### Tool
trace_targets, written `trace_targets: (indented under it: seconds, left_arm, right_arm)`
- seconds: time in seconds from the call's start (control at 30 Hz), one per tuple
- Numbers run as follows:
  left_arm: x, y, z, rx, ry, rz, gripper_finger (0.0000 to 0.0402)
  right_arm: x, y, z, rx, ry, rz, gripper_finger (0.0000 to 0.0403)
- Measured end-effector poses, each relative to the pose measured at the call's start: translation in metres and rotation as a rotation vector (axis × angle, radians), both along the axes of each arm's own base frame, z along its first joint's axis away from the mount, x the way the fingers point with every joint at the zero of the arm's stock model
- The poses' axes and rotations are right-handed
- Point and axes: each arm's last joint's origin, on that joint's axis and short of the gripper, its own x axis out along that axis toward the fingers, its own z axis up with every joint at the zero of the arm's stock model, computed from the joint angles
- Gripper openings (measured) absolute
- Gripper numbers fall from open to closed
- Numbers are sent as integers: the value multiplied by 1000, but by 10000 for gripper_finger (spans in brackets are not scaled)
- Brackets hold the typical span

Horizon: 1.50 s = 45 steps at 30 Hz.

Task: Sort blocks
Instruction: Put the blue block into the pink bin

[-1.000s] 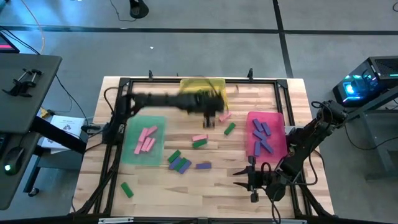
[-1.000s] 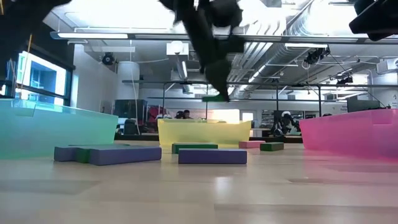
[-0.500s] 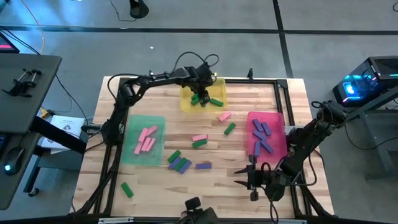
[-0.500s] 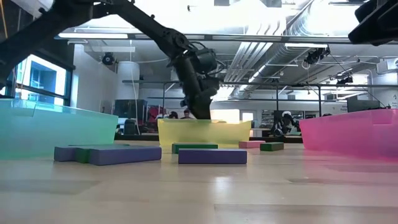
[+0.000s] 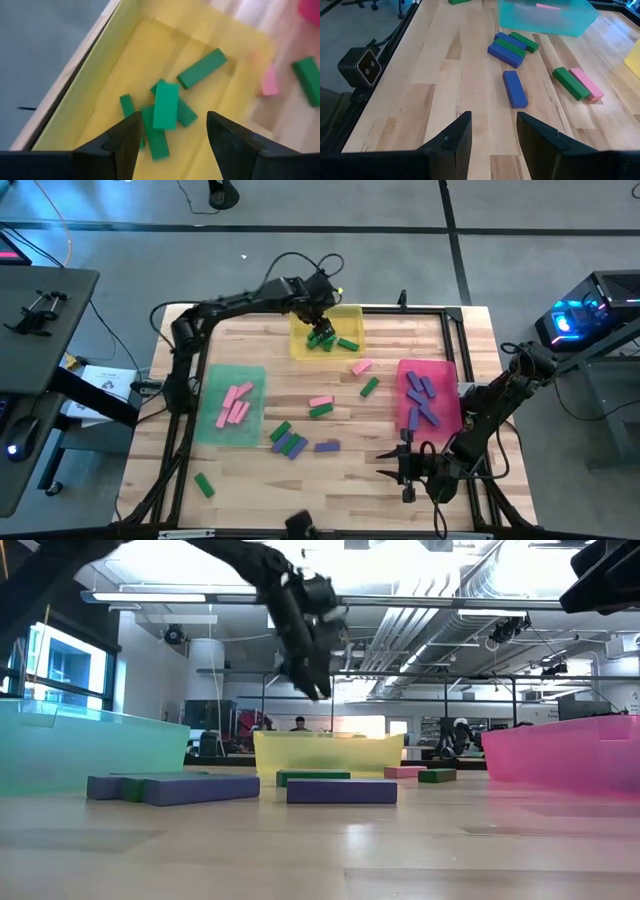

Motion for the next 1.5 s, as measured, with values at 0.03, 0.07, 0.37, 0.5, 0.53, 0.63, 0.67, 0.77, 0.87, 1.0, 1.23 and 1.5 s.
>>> trace_targets:
  seconds: [0.03, 0.07, 0.37, 0.5, 0.53, 0.63, 0.67, 0.77, 0.87, 1.0, 1.23, 1.5]
  left_arm:
    - [0, -9, 7, 20, 2, -12, 210]
    - [0, -21, 15, 51, 3, -33, 210]
    - [7, -168, 30, 249, -174, -248, 211]
    - [-3, -249, 13, 262, -360, -313, 211]
    - [-6, -267, 7, 265, -404, -325, 211]
    - [-20, -317, -6, 279, -498, -355, 211]
    - [-25, -331, -11, 284, -520, -363, 211]
    - [-41, -368, -22, 294, -579, -363, 211]
    - [-56, -394, -29, 318, -630, -312, 211]
    - [-78, -419, -31, 368, -670, -219, 211]
    - [-101, -442, -29, 486, -710, -150, 211]
    - [-103, -444, -28, 480, -723, -136, 211]
  right_arm:
    - [0, 0, 0, 1, 0, 0, 140]
    - [0, 0, 0, 2, 0, -2, 140]
    - [3, 1, -6, 15, -21, -63, 140]
    - [13, -2, -20, -38, -32, -131, 140]
    - [17, -4, -24, -48, -27, -148, 140]
    - [37, -14, -33, -46, -10, -172, 140]
    - [45, -19, -37, -52, 7, -158, 141]
    - [70, -32, -50, -45, 61, -46, 155]
    - [93, -47, -65, -14, 88, 99, 182]
    - [116, -67, -80, -11, 64, 171, 221]
    - [139, -85, -103, 33, 108, 116, 236]
    - [136, -88, -114, 84, 135, 76, 169]
